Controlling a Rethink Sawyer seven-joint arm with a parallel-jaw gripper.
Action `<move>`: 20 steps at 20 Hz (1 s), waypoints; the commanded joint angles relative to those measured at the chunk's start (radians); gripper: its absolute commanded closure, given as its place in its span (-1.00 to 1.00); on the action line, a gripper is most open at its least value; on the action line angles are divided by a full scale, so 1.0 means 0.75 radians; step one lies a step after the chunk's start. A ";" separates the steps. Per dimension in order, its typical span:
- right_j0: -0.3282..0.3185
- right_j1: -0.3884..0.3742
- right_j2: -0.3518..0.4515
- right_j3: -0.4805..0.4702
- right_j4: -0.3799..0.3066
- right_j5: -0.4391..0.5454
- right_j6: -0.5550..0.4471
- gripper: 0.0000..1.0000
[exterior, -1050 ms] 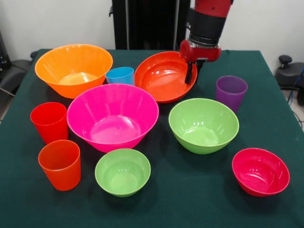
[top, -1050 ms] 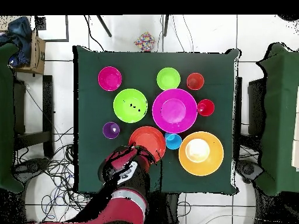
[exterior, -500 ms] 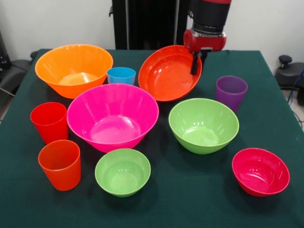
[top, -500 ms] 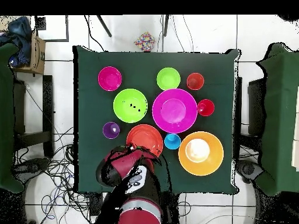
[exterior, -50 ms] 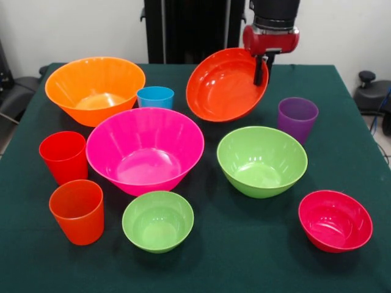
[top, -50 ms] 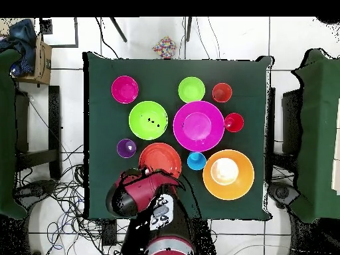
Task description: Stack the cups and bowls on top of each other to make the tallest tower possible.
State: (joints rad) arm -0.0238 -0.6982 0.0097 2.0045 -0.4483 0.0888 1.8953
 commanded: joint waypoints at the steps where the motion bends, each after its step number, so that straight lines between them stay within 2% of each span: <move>1: -0.079 -0.123 0.236 0.127 0.028 0.201 0.016 1.00; 8: -0.159 -0.229 0.318 0.191 0.036 0.231 0.010 1.00; 15: -0.165 -0.273 0.322 0.168 0.050 0.281 0.021 1.00; 20: -0.221 -0.321 0.371 0.156 0.091 0.355 -0.016 1.00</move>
State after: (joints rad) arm -0.1458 -0.8952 0.1635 2.0948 -0.4373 0.1599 1.8953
